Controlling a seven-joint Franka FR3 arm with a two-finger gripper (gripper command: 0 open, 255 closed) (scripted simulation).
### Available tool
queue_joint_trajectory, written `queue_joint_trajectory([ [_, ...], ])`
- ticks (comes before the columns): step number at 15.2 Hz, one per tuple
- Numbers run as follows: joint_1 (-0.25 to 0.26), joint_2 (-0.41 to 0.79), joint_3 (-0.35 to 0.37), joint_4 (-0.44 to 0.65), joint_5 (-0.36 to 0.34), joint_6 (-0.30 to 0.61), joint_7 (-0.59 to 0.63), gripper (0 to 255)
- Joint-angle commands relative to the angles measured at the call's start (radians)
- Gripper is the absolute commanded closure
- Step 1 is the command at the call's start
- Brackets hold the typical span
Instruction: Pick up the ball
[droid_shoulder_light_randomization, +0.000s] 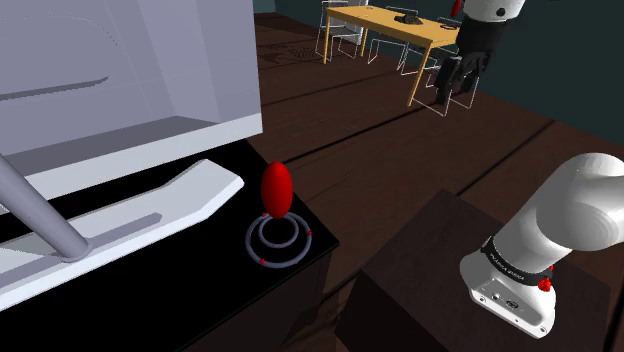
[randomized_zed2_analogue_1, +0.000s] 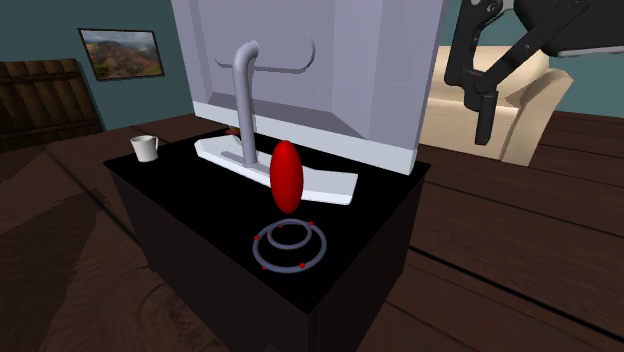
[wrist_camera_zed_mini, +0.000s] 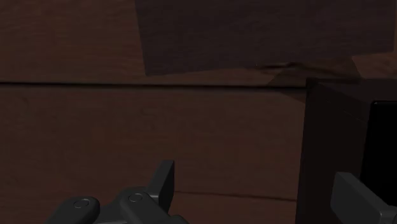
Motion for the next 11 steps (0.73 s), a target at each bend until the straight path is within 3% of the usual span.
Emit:
queue_joint_trajectory([
  [1, 0.000, 0.000, 0.000, 0.000, 0.000, 0.000, 0.000, 0],
  [11, 0.055, 0.340, 0.110, 0.153, 0.215, 0.017, 0.194, 0],
])
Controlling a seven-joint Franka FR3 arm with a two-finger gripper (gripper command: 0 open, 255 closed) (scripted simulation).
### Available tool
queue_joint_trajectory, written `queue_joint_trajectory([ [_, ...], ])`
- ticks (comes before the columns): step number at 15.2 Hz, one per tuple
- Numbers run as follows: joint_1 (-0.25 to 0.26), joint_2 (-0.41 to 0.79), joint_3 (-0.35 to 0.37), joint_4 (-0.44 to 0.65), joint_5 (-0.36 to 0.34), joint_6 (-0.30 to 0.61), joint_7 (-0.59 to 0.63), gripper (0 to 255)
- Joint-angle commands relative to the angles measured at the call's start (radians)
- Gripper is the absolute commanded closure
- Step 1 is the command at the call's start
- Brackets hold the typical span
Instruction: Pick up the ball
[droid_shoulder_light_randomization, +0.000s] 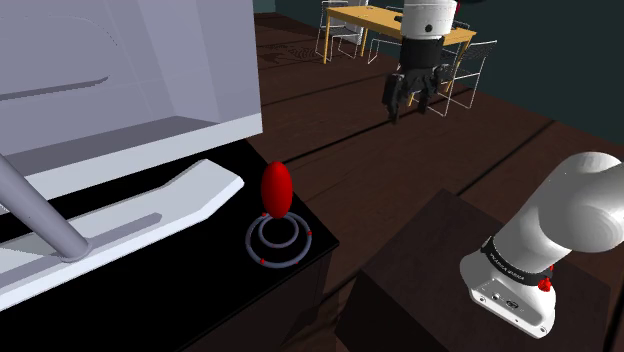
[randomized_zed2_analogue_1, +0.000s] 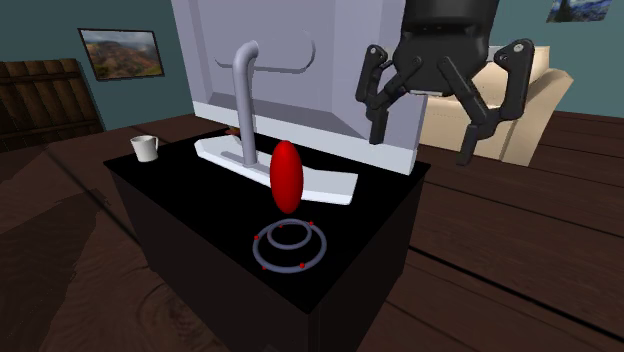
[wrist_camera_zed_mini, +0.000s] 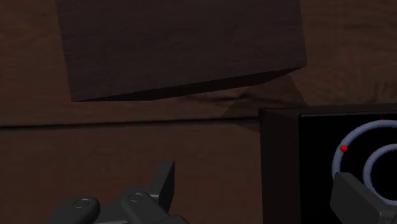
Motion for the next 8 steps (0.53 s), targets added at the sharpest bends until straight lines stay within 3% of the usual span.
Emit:
queue_joint_trajectory([
  [1, 0.012, 0.075, 0.021, 0.040, 0.043, 0.006, 0.039, 0],
  [8, 0.047, 0.332, 0.076, 0.204, 0.170, 0.016, 0.152, 0],
])
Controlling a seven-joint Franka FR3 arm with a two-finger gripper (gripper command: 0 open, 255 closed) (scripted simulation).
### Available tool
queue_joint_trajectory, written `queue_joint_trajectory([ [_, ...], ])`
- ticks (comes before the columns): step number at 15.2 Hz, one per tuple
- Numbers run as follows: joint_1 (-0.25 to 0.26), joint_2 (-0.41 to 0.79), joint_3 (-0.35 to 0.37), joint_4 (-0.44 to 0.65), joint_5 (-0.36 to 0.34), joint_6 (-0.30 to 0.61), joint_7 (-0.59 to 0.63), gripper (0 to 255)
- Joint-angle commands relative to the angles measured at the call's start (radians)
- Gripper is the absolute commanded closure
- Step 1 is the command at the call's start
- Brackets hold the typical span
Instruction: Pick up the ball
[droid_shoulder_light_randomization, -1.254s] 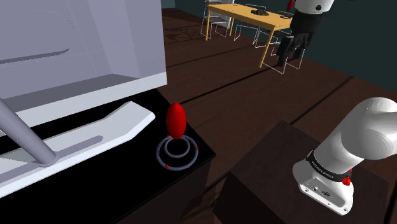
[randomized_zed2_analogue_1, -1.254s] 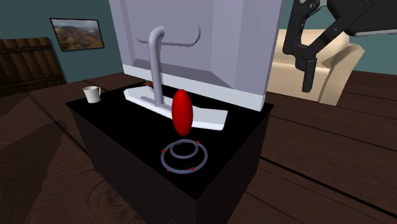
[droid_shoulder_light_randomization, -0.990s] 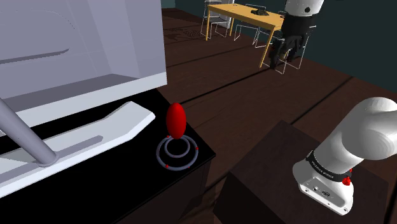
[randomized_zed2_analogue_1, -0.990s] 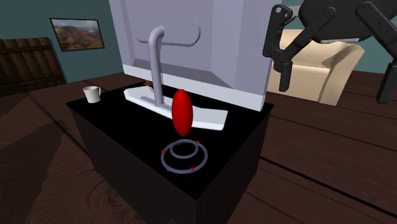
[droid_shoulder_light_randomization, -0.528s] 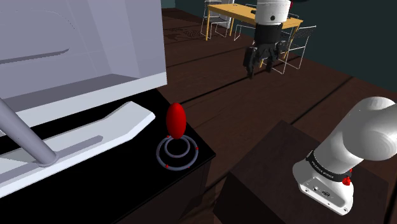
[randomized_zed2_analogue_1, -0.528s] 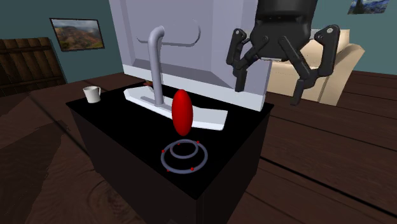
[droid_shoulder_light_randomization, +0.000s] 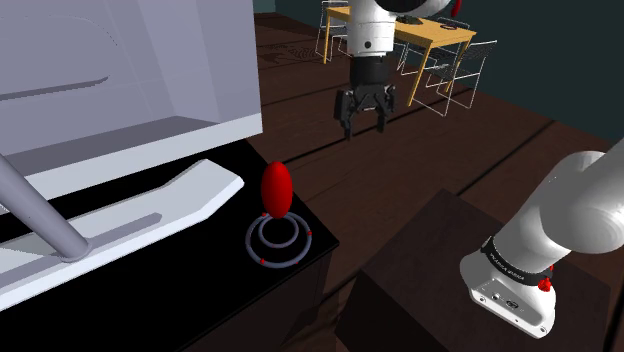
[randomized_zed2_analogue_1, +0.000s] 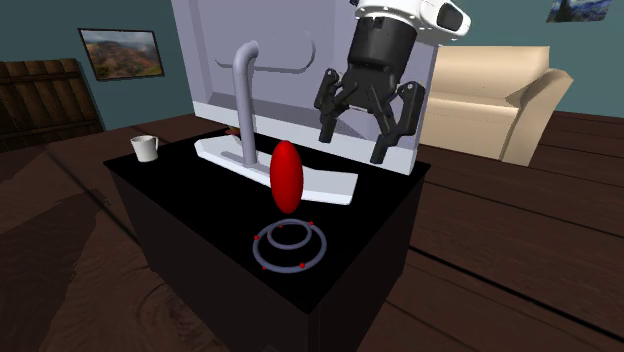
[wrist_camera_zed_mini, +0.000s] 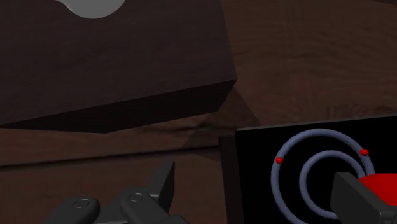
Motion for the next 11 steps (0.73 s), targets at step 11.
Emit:
queue_joint_trajectory([
  [11, 0.068, 0.462, 0.070, 0.382, 0.182, -0.018, 0.181, 0],
])
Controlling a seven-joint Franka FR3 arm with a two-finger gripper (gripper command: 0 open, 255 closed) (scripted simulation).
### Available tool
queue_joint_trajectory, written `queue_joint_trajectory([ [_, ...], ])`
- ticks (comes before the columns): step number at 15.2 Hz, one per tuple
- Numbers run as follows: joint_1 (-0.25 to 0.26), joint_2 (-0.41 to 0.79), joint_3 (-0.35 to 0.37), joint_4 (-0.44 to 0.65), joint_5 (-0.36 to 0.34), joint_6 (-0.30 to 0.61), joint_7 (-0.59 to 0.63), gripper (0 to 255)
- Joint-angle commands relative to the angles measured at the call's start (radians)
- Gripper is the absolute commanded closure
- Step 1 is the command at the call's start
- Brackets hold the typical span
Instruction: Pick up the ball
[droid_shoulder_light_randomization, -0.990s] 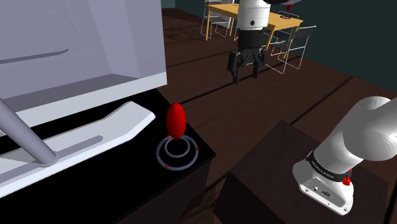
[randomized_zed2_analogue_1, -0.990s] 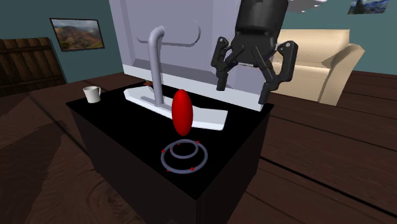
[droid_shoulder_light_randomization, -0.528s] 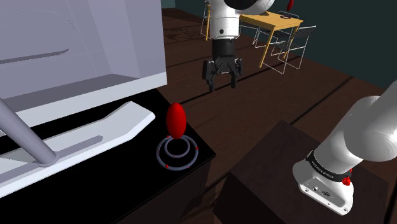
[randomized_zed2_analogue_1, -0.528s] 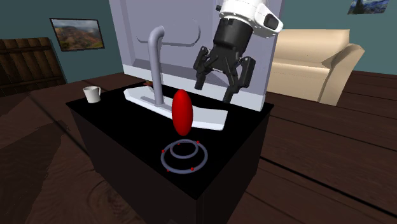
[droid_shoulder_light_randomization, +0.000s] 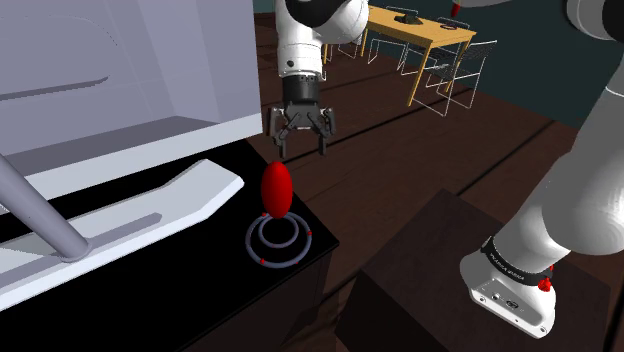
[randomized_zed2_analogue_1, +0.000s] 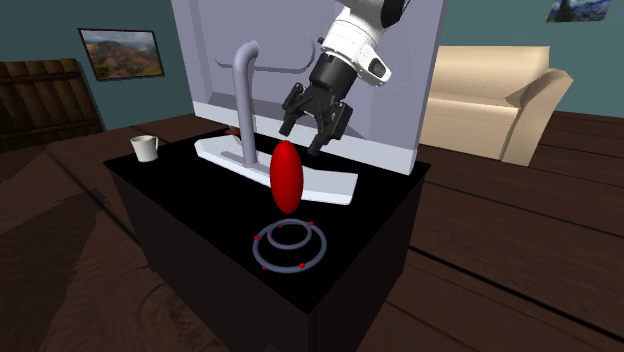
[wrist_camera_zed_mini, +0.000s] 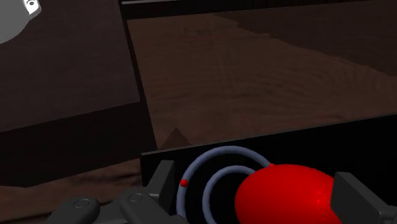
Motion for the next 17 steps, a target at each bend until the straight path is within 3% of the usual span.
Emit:
queue_joint_trajectory([
  [1, 0.011, 0.073, 0.009, 0.066, 0.029, -0.006, 0.027, 0],
  [4, 0.028, 0.177, 0.022, 0.172, 0.060, -0.019, 0.066, 0],
  [13, 0.034, 0.208, 0.018, 0.117, 0.056, 0.058, 0.030, 0],
  [14, 0.034, 0.209, 0.018, 0.120, 0.056, 0.057, 0.031, 255],
  [17, 0.034, 0.209, 0.018, 0.118, 0.056, 0.057, 0.030, 255],
])
